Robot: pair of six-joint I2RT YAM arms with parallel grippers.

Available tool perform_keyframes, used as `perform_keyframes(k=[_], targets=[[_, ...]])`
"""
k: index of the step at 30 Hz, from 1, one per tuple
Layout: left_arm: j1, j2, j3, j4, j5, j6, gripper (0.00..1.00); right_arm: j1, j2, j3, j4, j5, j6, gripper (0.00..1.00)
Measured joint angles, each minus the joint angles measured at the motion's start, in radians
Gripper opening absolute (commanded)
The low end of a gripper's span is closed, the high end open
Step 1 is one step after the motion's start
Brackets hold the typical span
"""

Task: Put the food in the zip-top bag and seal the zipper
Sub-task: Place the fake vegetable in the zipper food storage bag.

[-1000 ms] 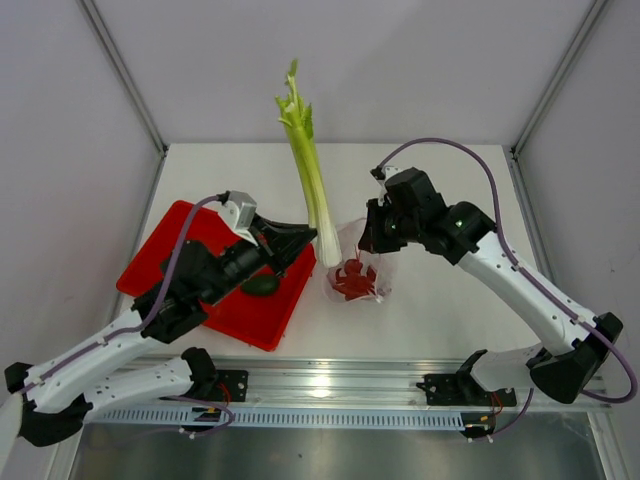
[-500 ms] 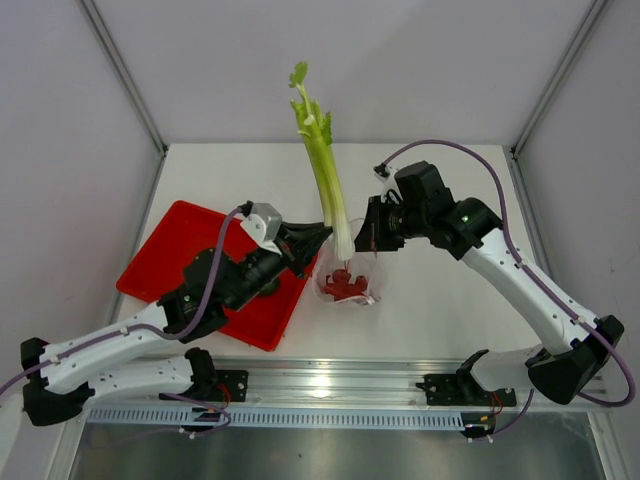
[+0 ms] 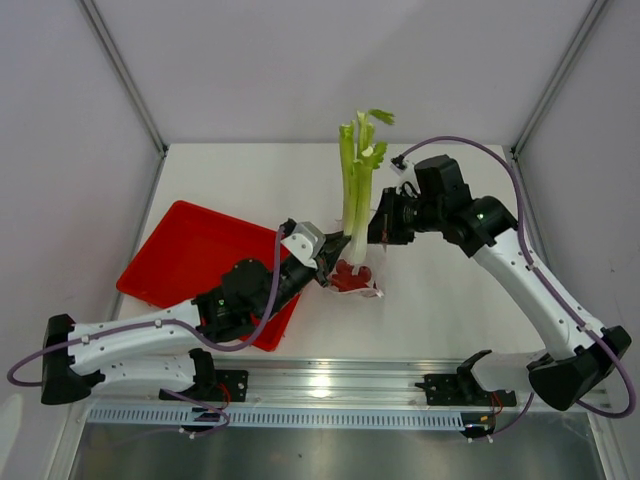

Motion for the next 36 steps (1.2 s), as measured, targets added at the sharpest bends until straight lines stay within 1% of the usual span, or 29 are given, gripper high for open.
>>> perform_keyframes(k=[4, 6, 9, 13, 17, 19, 24, 27, 32, 36], targets=[[-0.005, -0.013, 0.002, -0.029, -0.006, -0.019, 0.01, -0.006, -0.009, -0.016, 0.003, -0.002, -0.002, 0.0], [-0.006, -0.027, 0.026, -0.101, -0.001, -0.049, 0.0, -0.006, -0.01, -0.027, 0.002, 0.006, -0.008, 0.0], [-0.006, -0.048, 0.115, -0.244, 0.027, -0.124, 0.01, -0.006, -0.01, -0.041, 0.002, 0.024, -0.016, 0.0], [-0.006, -0.082, 0.283, -0.451, 0.105, -0.271, 0.01, -0.006, -0.01, -0.047, 0.003, 0.047, -0.033, 0.0], [-0.006, -0.124, 0.404, -0.618, 0.198, -0.426, 0.01, -0.006, -0.01, -0.049, 0.007, 0.07, -0.047, 0.0], [-0.006, -0.146, 0.432, -0.689, 0.251, -0.513, 0.01, -0.008, -0.01, -0.051, 0.018, 0.09, -0.057, 0.0], [-0.007, -0.196, 0.423, -0.845, 0.407, -0.728, 0.01, -0.008, -0.01, -0.051, 0.047, 0.176, -0.099, 0.0], [-0.007, -0.228, 0.356, -0.886, 0.518, -0.84, 0.01, -0.008, -0.01, -0.051, 0.063, 0.244, -0.133, 0.0], [-0.011, -0.271, 0.241, -0.911, 0.673, -0.971, 0.01, -0.008, -0.018, -0.081, 0.111, 0.321, -0.179, 0.0], [-0.017, -0.296, 0.155, -0.888, 0.754, -1.058, 0.01, -0.008, -0.031, -0.125, 0.143, 0.341, -0.197, 0.0]])
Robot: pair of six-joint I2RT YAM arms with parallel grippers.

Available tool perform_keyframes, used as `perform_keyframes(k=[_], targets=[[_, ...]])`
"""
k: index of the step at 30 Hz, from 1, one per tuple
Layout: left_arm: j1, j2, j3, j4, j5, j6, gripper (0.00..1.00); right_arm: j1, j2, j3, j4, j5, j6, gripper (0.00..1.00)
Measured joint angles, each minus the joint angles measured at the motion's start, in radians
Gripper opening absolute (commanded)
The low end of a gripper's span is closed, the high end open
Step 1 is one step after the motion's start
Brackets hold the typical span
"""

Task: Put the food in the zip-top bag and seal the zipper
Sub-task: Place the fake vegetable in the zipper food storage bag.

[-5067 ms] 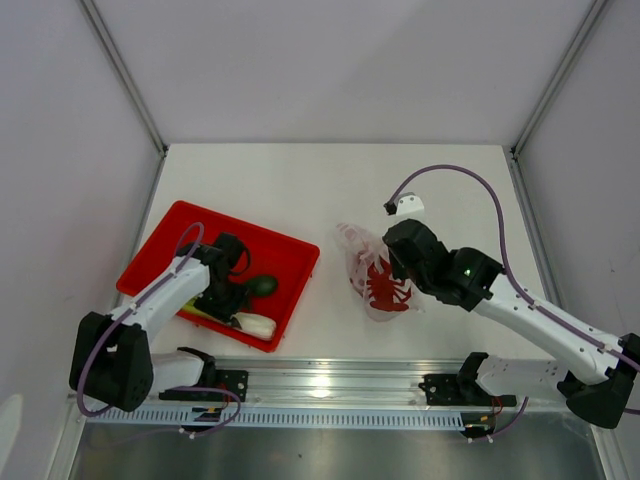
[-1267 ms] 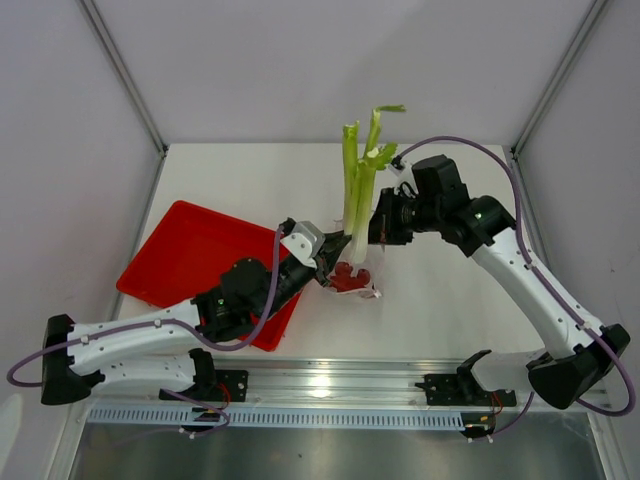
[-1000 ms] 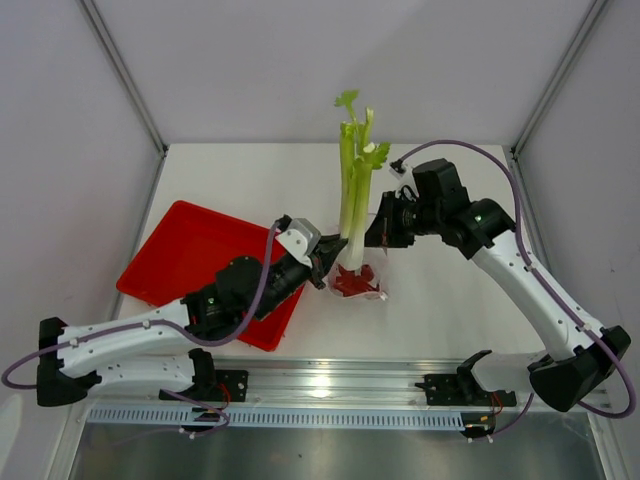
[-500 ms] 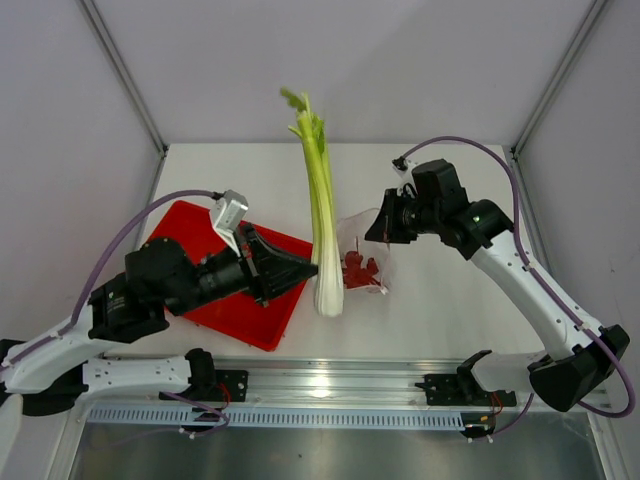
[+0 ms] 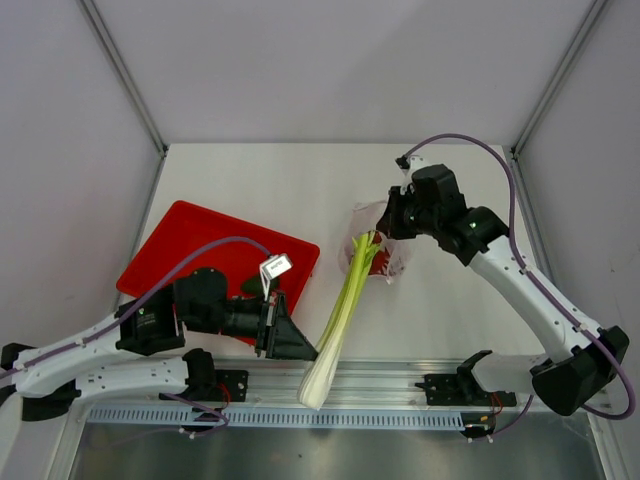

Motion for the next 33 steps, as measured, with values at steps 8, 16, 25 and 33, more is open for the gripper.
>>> perform_keyframes(k=[8, 16, 25, 33], targets=[[-0.002, -0.02, -0.074, 0.013, 0.039, -0.101, 0.01, 0.0, -0.028, -0.032, 0.027, 0.005, -0.014, 0.0], [0.002, 0.047, -0.084, 0.05, 0.048, -0.147, 0.01, 0.0, -0.063, -0.041, 0.033, -0.021, -0.014, 0.0], [0.117, 0.097, -0.145, 0.07, 0.145, -0.211, 0.0, 0.005, -0.089, -0.072, 0.045, -0.039, -0.015, 0.0], [0.214, 0.13, -0.153, 0.101, 0.256, -0.263, 0.01, 0.035, -0.114, -0.123, 0.084, -0.04, -0.048, 0.0]])
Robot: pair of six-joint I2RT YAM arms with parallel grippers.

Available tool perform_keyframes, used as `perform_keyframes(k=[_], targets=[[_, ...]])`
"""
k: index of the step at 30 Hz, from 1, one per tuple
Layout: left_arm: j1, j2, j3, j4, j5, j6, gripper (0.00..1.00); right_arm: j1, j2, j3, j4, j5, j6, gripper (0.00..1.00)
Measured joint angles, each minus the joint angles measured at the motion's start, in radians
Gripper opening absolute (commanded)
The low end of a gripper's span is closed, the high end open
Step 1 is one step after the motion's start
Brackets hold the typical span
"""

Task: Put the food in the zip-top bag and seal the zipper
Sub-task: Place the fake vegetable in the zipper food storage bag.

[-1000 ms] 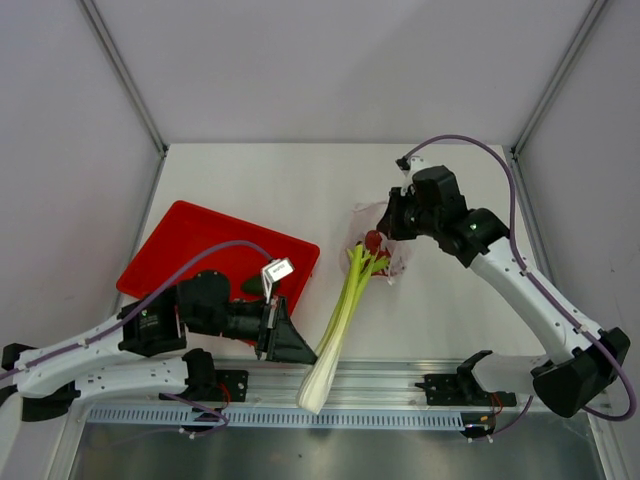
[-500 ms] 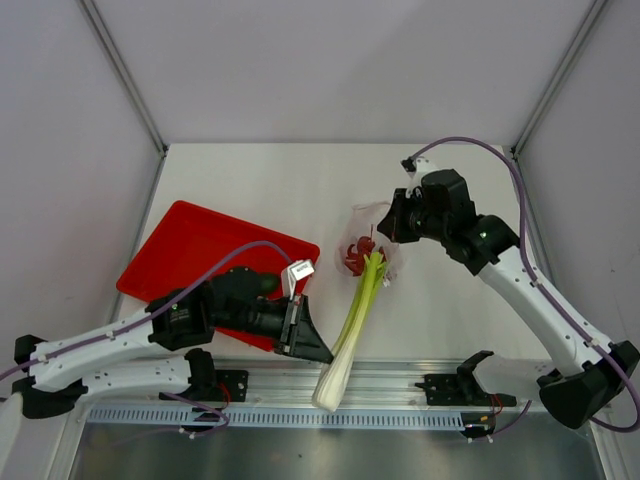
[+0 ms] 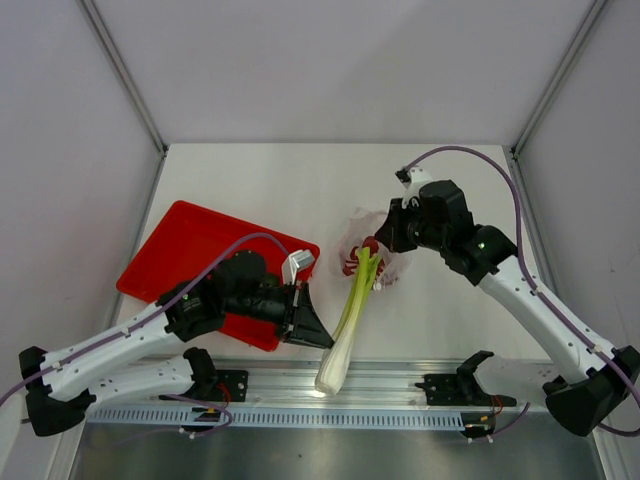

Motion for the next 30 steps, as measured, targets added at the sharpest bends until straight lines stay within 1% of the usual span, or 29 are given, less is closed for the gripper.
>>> perform_keyframes(k=[10, 16, 21, 24, 30], targets=[[0.092, 0.075, -0.005, 0.021, 0.135, -0.054, 0.0, 0.047, -0.06, -0.073, 0.04, -0.007, -0.069, 0.0], [0.155, 0.102, -0.039, 0.05, 0.187, -0.085, 0.01, 0.064, -0.1, -0.098, 0.048, -0.01, -0.097, 0.0], [0.204, 0.103, -0.09, 0.113, 0.219, -0.148, 0.01, 0.068, -0.131, -0.113, 0.051, -0.01, -0.111, 0.0], [0.213, 0.115, -0.098, 0.144, 0.231, -0.18, 0.01, 0.074, -0.14, -0.122, 0.051, -0.01, -0.119, 0.0], [0.216, 0.123, -0.074, 0.157, 0.237, -0.183, 0.01, 0.084, -0.142, -0.132, 0.044, 0.006, -0.127, 0.0]])
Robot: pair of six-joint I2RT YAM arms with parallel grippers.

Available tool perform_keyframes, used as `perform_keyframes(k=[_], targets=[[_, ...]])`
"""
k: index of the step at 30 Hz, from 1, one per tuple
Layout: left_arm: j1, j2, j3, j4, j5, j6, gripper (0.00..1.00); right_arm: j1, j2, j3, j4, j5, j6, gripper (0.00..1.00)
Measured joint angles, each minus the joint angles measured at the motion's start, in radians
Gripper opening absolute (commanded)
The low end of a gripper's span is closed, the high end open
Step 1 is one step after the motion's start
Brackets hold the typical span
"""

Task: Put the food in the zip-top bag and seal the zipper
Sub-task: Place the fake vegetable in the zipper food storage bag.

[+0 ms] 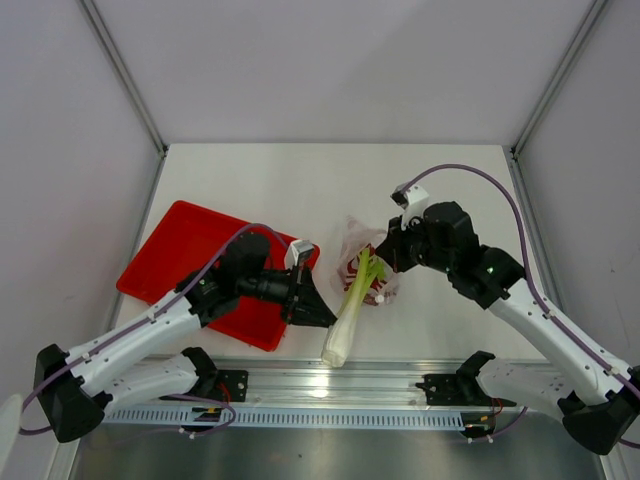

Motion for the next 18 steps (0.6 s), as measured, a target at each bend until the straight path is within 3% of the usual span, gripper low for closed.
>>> perform_keyframes(k=[10, 18], targets=[[0.027, -0.018, 0.023, -0.002, -0.002, -0.029, 0.01, 0.041, 0.0, -0.013, 0.003, 0.034, -0.021, 0.0], [0.029, 0.07, 0.058, -0.01, -0.04, -0.041, 0.0, 0.075, 0.002, -0.014, 0.004, 0.057, -0.021, 0.0]])
